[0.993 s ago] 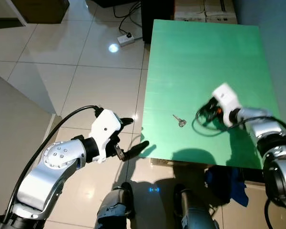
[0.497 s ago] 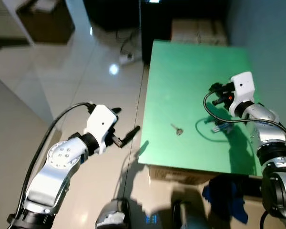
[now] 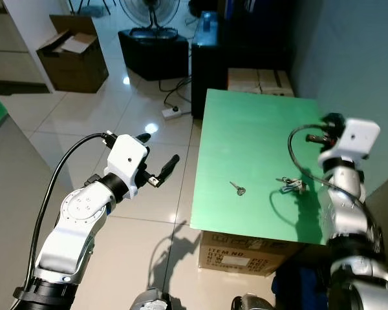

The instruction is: Hang keys on a hook

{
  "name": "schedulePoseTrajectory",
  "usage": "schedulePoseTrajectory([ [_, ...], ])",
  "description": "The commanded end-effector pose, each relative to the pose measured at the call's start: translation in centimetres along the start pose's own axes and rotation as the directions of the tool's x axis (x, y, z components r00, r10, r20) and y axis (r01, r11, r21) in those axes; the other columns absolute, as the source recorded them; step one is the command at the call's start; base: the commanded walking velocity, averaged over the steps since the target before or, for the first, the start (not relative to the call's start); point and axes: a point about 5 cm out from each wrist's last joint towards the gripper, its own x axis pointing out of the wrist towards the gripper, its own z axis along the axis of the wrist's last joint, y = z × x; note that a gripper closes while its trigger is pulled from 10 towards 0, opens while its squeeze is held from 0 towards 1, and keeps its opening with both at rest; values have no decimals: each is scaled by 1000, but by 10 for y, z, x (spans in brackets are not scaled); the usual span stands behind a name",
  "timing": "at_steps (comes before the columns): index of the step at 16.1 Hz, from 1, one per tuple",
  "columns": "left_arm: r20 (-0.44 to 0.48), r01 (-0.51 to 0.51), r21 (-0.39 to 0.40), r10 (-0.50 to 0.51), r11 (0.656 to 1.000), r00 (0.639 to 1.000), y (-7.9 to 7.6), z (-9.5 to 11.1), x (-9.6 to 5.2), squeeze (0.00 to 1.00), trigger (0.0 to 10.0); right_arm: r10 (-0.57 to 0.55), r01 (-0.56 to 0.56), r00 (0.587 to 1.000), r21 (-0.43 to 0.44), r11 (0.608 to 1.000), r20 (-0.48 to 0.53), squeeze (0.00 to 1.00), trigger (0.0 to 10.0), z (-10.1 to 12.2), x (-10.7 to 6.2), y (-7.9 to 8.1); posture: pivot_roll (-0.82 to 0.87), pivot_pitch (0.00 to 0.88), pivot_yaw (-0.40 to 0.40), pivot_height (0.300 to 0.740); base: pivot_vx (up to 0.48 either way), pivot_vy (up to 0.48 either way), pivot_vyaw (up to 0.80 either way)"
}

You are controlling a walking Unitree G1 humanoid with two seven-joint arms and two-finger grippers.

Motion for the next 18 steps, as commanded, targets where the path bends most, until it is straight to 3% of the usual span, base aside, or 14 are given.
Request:
schedulePoseTrajectory([
  [1, -2, -13, 8, 13, 1000, 1000, 2, -1, -1, 0, 10000, -22, 23, 998, -19, 1000, 57, 0, 0, 9, 1, 0, -25, 0, 25, 740, 0, 0, 0],
  [7, -1, -12, 8, 12, 1000, 1000, 4, -5, -4, 0, 10000, 2, 16, 992, -138, 990, 126, 0, 0, 18, -9, 9, -19, 0, 15, 740, 0, 0, 0],
  [9, -5, -9, 10, 9, 1000, 1000, 3, -8, -5, 0, 10000, 110, -61, 981, -282, 958, 159, 0, 0, 23, -12, 15, -22, 0, 15, 740, 0, 0, 0],
  [10, -5, -11, 11, 11, 1000, 1000, 3, -8, -4, 0, 10000, 121, -71, 980, -293, 953, 159, 0, 0, 23, -12, 16, -24, 0, 13, 740, 0, 0, 0],
  [12, -1, -58, 13, 58, 998, 998, 7, -8, 2, 0, 10000, 106, -72, 986, -246, 967, 128, 0, 0, 20, -14, 17, -32, 0, 18, 740, 0, 0, 0],
  [13, -5, -134, -32, 133, 991, 991, 8, -6, 10, 0, 10000, 104, -87, 991, -183, 979, 84, 0, 0, 18, -15, 21, -35, 0, 19, 740, 0, 0, 0],
  [15, 16, -168, -74, 170, 983, 985, 3, -2, 17, 0, 10000, 117, -111, 992, -127, 986, 41, 0, 0, 16, -19, 25, -43, 0, 15, 740, 0, 0, 0],
  [17, 0, -201, -59, 202, 978, 979, -6, -11, 19, 0, 10000, 158, -158, 987, -101, 982, -5, 0, 1216, 12, -26, 31, -52, 0, 7, 740, 0, 0, 0],
  [18, -2, -249, -96, 249, 964, 968, -5, -16, 16, 0, 10000, 172, -175, 984, -64, 983, -45, 0, 2314, 10, -32, 32, -56, 0, -4, 740, 0, 0, 0],
])
